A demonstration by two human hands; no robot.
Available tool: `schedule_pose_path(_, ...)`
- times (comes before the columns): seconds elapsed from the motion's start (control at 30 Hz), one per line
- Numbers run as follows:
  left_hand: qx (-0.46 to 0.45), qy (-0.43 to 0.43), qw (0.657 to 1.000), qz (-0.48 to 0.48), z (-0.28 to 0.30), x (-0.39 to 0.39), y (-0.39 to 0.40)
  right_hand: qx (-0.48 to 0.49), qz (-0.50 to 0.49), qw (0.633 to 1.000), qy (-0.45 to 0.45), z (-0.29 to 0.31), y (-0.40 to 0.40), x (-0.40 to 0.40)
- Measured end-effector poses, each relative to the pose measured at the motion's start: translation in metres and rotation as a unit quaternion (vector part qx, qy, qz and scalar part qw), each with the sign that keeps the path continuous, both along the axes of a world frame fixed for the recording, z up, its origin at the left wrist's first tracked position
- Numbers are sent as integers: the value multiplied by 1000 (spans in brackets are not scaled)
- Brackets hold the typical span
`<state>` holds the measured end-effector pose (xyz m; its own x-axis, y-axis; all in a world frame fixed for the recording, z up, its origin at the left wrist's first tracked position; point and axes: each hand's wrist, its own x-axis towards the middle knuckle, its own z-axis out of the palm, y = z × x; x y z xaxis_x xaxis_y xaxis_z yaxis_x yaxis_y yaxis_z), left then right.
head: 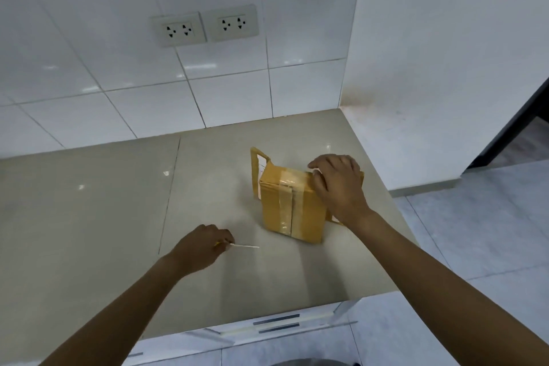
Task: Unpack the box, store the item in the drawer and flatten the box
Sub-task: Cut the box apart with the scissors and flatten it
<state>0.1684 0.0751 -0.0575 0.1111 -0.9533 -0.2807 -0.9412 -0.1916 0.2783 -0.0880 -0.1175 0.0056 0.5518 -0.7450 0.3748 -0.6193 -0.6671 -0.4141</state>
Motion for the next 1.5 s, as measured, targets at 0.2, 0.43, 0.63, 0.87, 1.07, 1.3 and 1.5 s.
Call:
schedule_pose_path(0.2, -46, -50, 996, 49, -25, -27, -5, -78, 34, 996, -34, -7, 18, -1)
schedule_pose_path(0.43, -283, -139, 942, -117, 66, -35, -65, -74, 12, 996, -55, -3, 31, -3)
schedule_pose_path(0.63, -68, -82, 963, -247, 83, -50, -122, -81, 10, 997, -1, 2, 49, -7)
schedule_pose_path(0.87, 95, 116, 979, -140, 100, -53, -126, -86, 38, 990, -106, -6, 64, -6)
schedule_pose_path(1.07, 116, 230, 964, -68, 107, -58, -130, -135, 30, 983, -121, -23, 67, -15)
schedule_pose_path(1.3, 12, 64, 989, -131, 89, -61, -138, -184, 25, 978, -92, -30, 75, -19)
schedule_pose_path(1.5, -88, 23, 988, -127, 75, -60, -141, -141, 108, 981, -83, -32, 96, -14)
